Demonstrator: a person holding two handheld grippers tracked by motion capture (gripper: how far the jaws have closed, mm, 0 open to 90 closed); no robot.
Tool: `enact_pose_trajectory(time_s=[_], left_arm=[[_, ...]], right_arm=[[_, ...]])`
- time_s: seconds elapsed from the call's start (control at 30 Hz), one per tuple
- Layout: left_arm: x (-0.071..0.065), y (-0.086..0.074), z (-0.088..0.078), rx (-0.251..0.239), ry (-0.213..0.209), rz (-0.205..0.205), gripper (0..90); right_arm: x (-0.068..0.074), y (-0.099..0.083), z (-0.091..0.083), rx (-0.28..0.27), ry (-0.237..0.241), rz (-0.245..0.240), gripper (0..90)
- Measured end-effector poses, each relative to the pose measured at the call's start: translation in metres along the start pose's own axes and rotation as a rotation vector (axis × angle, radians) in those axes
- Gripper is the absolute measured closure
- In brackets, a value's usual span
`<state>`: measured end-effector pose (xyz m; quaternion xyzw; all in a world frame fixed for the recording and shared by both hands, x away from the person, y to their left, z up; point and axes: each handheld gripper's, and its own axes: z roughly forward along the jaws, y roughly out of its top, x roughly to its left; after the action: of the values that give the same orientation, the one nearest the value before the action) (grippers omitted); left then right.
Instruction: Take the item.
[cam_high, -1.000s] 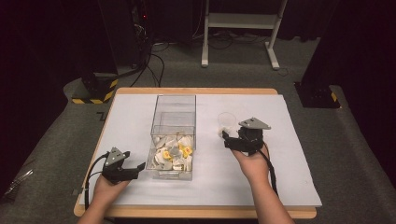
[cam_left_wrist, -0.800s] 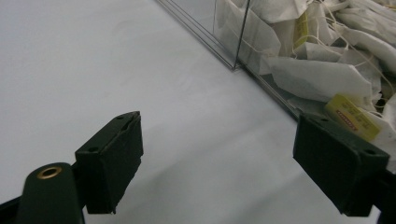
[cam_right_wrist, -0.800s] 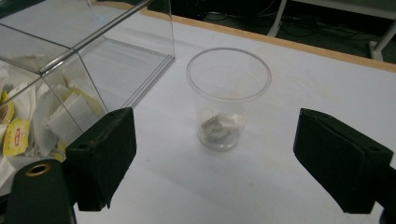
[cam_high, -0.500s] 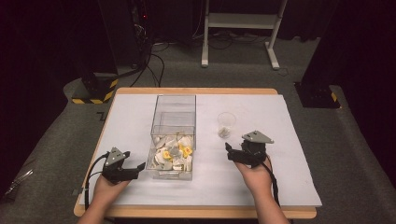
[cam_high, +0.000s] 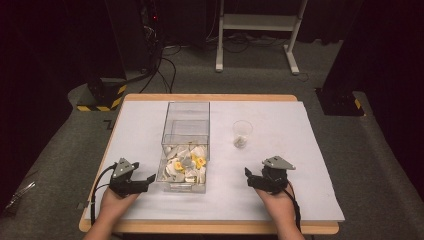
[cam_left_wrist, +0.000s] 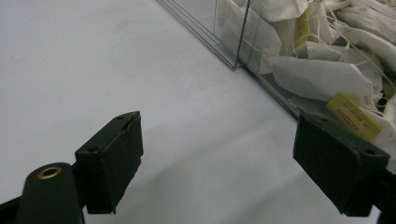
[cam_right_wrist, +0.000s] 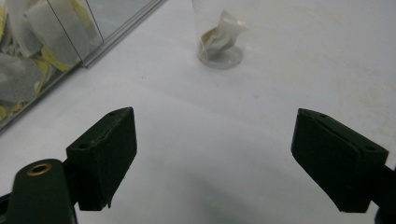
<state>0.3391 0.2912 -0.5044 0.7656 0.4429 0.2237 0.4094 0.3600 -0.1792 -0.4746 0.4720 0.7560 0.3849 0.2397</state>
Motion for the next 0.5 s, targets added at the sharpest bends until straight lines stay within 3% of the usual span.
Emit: enact_pose_trajectory(time_s=[0.3,0.5], left_arm=[[0.0,0.0,0.0,-0.002,-0.002,-0.012,16.4],[-0.001,0.0,0.0,0.002,0.004,-0.016,16.2]], right_arm=[[-0.009,-0.023,-0.002,0.066,-0.028,0.031,14.5],[-0.012,-0.032,0.0,0.113,-0.036,0.024,14.1]])
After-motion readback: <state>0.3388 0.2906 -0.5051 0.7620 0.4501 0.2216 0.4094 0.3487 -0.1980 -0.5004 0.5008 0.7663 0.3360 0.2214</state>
